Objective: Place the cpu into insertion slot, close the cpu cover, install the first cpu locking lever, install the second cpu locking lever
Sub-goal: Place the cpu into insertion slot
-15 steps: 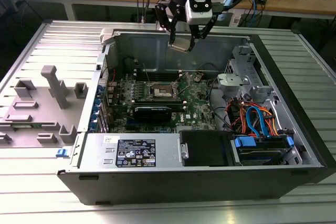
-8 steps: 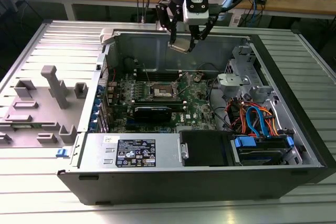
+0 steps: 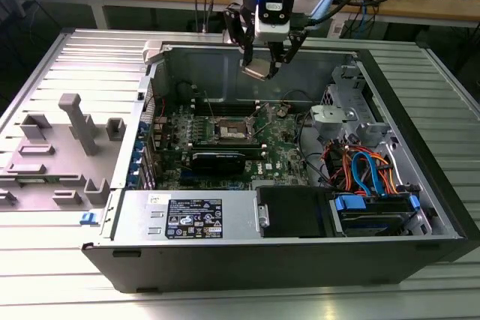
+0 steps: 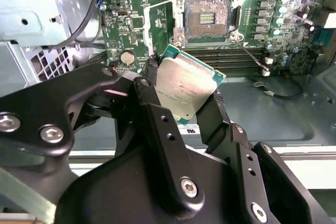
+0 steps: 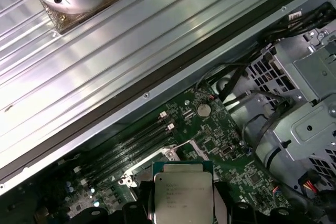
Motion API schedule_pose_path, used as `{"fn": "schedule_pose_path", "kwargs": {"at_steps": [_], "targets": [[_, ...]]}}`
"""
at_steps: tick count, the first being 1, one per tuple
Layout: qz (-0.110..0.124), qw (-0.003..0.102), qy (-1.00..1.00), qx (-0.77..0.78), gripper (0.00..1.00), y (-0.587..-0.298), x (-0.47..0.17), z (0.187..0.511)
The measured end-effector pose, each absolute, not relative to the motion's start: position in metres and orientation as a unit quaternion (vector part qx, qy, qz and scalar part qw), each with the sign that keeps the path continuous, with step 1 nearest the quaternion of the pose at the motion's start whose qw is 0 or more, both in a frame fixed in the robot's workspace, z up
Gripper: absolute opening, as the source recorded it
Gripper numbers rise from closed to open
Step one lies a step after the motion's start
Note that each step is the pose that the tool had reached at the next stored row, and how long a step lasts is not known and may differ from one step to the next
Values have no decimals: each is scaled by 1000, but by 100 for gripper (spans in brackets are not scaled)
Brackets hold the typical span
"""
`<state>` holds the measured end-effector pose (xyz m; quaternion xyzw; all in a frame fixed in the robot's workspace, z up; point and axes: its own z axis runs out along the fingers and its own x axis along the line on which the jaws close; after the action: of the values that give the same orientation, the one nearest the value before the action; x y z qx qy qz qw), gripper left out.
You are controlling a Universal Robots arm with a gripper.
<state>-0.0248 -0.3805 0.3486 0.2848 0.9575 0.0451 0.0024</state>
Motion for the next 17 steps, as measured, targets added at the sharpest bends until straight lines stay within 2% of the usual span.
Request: {"fn": "schedule_pose_path", "kwargs": {"at_steps": [17], "targets": [[45,4,945,323,54,-380,-32,343]]}}
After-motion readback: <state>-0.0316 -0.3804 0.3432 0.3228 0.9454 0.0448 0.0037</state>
